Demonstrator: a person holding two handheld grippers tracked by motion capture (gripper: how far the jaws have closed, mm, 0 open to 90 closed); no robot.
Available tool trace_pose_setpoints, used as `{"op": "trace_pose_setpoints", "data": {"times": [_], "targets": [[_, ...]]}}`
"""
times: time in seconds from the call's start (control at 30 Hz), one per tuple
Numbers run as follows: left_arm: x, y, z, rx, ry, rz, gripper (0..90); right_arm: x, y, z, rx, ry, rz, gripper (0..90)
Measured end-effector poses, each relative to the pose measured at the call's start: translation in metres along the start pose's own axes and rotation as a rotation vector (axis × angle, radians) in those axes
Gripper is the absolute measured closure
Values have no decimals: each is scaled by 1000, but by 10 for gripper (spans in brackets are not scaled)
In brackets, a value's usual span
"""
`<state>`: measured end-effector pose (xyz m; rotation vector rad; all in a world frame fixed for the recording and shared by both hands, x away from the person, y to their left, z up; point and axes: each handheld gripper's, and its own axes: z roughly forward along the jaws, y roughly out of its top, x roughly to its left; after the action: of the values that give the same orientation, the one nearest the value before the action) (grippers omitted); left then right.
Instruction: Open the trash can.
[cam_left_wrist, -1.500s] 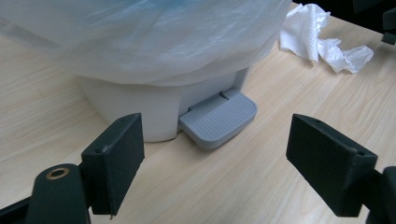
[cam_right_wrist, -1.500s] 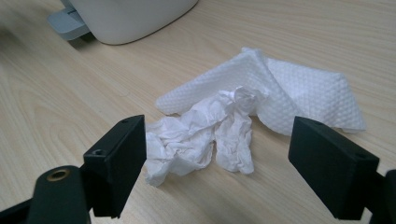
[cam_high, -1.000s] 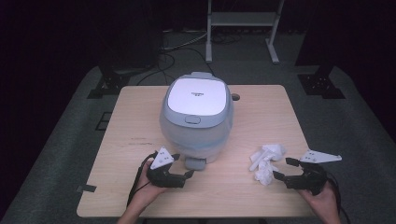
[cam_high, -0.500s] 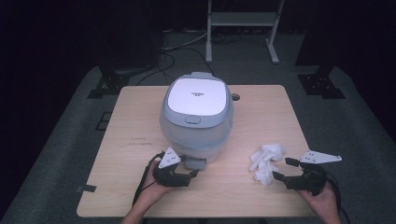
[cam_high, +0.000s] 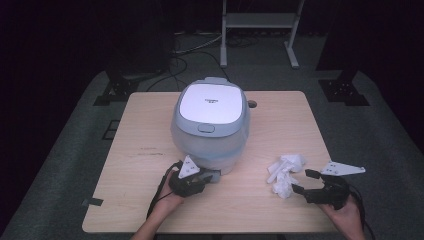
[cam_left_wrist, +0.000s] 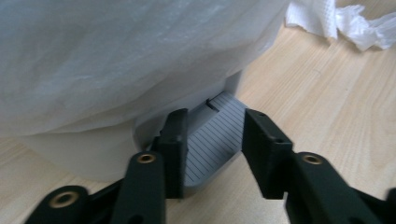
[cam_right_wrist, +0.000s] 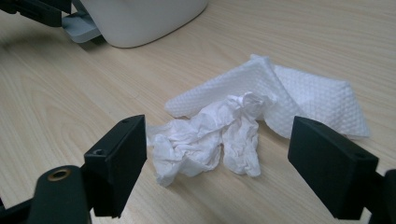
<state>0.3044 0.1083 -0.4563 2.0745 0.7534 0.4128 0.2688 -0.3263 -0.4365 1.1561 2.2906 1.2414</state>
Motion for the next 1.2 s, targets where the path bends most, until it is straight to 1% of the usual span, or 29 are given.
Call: {"op": "trace_pose_setpoints", "data": {"times": [0.07, 0.1, 0.13, 0.23, 0.27, 0.37, 0.43, 0.53, 0.57, 0.6, 0.67, 0.8, 0.97, 1.13, 1.2], "targets": [[0, 0, 3, 6, -9, -6, 634, 0, 0, 0, 2, 1, 2, 184], [1, 0, 4, 12, -18, -19, 654, -1, 0, 0, 1, 3, 6, 184], [1, 0, 5, 6, -25, -31, 670, -1, 0, 0, 0, 2, 7, 184], [1, 0, 7, 1, -25, -47, 699, -1, -1, 0, -4, 4, 9, 184], [1, 0, 8, -3, -28, -55, 700, -2, -1, 0, -4, 5, 10, 184], [0, -1, 10, -23, -20, -67, 706, -1, -1, 1, 0, 9, 13, 184], [0, -2, 11, -28, -13, -65, 709, -1, -1, 1, 2, 12, 11, 184], [-4, -1, 12, -22, 13, -41, 714, 0, -1, 2, 2, 13, 12, 184], [-4, -2, 13, -24, 6, -44, 714, 0, -1, 2, 1, 14, 11, 184], [-5, -2, 13, -28, 9, -42, 712, 0, 0, 2, 1, 16, 9, 184], [-4, -2, 13, -25, 8, -29, 715, 1, 0, 3, 5, 18, 3, 184], [-4, -3, 14, -23, 8, -32, 716, 2, 1, 3, 5, 23, 1, 184], [-3, -4, 14, -24, -2, -54, 717, 3, 2, 4, 4, 22, -3, 184], [-3, -5, 14, -23, 1, -42, 719, 4, 2, 6, 12, 17, -14, 184], [-3, -5, 15, -25, 0, -44, 720, 3, 2, 7, 18, 16, -10, 184]]}}
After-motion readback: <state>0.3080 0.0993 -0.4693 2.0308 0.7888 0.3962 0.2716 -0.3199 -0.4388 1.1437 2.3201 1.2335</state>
